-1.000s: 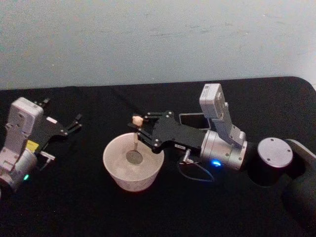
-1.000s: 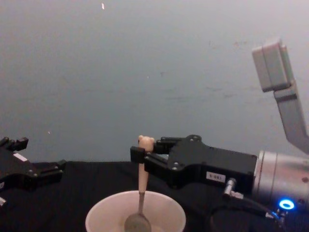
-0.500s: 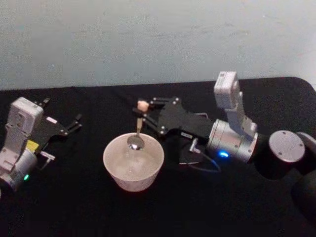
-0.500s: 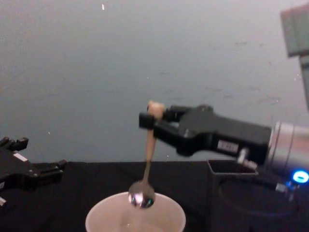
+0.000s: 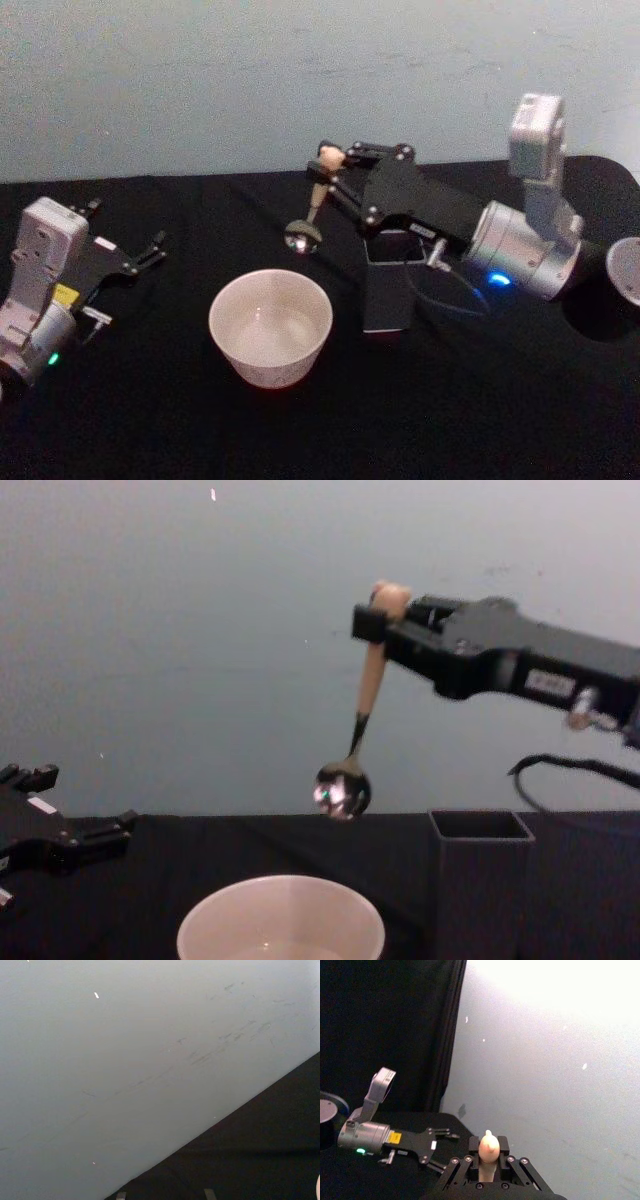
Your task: Pick up the stirring spoon with one hand, stir inside the cup, then place it back in its original position.
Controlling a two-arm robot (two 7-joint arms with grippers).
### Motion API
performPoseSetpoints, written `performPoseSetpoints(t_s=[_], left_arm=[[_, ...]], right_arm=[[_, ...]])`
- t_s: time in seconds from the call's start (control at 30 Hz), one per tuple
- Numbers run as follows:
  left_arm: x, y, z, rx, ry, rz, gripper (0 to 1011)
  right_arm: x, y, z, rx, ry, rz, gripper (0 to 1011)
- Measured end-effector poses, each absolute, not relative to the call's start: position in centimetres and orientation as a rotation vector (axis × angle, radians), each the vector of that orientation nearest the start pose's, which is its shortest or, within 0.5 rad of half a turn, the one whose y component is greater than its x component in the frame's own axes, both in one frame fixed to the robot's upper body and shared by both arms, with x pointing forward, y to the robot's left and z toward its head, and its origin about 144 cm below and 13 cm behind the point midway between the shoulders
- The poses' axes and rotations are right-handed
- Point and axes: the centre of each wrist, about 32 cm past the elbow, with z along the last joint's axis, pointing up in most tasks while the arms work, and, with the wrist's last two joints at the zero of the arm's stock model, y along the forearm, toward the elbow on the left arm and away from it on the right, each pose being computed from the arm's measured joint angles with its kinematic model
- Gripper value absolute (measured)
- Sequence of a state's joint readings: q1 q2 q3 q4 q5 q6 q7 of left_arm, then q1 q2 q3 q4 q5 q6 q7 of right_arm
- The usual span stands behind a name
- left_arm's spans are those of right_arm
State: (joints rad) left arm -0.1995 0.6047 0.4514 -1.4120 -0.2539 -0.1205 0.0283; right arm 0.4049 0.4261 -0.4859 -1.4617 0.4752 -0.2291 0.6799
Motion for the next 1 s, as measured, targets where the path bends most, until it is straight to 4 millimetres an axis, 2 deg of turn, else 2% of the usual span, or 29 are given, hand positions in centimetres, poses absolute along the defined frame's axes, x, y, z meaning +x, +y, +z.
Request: performPoseSetpoints(t_s=[0.23,0.67,1.0], left_arm=[[48.9,31.0,114.0,0.305,-0.285,1.248,1001],[48.9,31.0,114.0,0.304,-0.285,1.248,1001],[48.9,31.0,114.0,0.304,-0.285,1.248,1001]], right_arm=[[53.4,-24.7,123.1,0.132,-0.304,-0.526,214],[52.2,-28.0,123.2,0.085,-0.306,-0.596,214],[51.9,-29.1,122.7,0.063,-0.292,-0.629,213]])
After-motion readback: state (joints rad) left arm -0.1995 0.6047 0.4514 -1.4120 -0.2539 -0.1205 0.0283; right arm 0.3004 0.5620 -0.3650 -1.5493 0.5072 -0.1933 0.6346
